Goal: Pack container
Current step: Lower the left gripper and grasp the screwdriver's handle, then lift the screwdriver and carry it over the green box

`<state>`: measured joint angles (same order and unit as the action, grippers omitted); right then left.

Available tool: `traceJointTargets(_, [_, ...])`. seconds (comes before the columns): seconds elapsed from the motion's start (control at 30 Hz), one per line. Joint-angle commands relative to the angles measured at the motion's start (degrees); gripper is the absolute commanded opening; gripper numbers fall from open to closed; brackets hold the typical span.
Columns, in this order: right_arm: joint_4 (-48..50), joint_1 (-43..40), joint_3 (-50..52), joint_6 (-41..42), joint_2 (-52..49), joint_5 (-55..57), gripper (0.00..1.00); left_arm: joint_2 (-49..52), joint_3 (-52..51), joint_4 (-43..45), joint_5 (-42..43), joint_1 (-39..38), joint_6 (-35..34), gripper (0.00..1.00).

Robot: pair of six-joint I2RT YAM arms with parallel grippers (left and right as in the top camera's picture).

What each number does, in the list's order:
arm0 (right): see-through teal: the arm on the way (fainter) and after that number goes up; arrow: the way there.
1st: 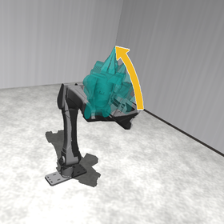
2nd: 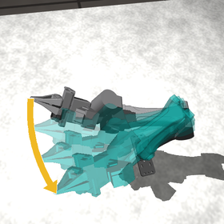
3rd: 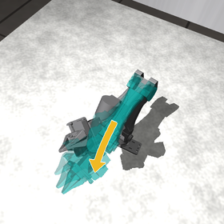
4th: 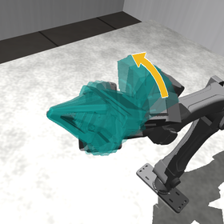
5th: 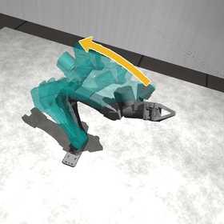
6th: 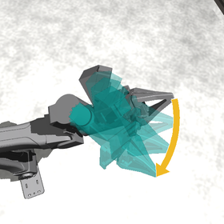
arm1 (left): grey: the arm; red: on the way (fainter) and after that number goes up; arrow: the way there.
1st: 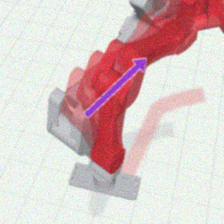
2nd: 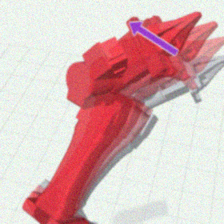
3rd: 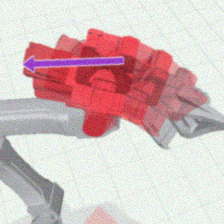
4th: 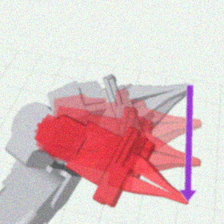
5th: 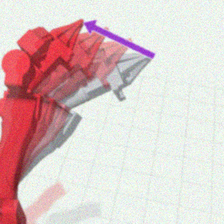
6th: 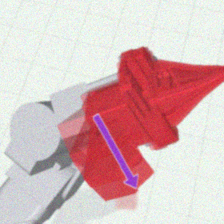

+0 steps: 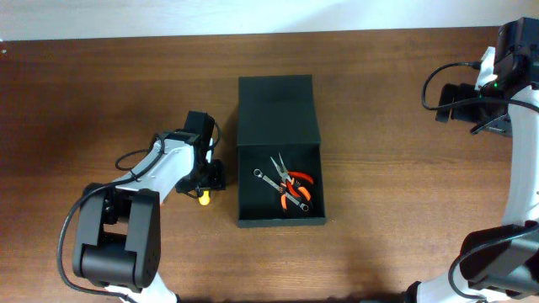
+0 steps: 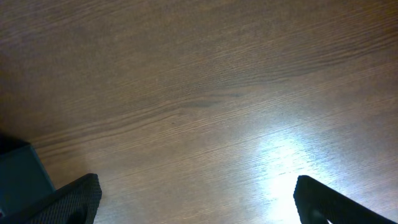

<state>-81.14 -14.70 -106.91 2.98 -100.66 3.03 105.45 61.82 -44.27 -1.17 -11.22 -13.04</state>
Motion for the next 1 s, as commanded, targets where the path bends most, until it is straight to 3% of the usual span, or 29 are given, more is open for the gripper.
traceJointTargets(0.0, [-0.02,-0.33,-0.11,0.5,0.44,0.48,0.99,0.74,-0.66,0.15,-0.15,0.02,-0.22,0.49])
traceJointTargets(0.13, [-0.02,-0.33,-0.11,0.5,0.44,0.5,0.99,0.74,-0.66,0.13,-0.13,0.02,-0.22,0.41])
traceJointTargets(0.33, [-0.02,-0.33,-0.11,0.5,0.44,0.48,0.99,0.74,-0.66,0.09,-0.13,0.02,-0.22,0.41])
traceJointTargets(0.47, [-0.02,-0.33,-0.11,0.5,0.44,0.48,0.99,0.74,-0.66,-0.24,-0.11,0.02,-0.24,0.26])
traceJointTargets(0.87, [-0.02,-0.33,-0.11,0.5,0.44,0.5,0.99,0.72,0.72,-2.05,-0.11,0.02,-0.24,0.25])
traceJointTargets(0.97, [-0.02,-0.33,-0.11,0.5,0.44,0.48,0.99,0.72,3.43,-3.96,-0.13,0.02,-0.22,0.2])
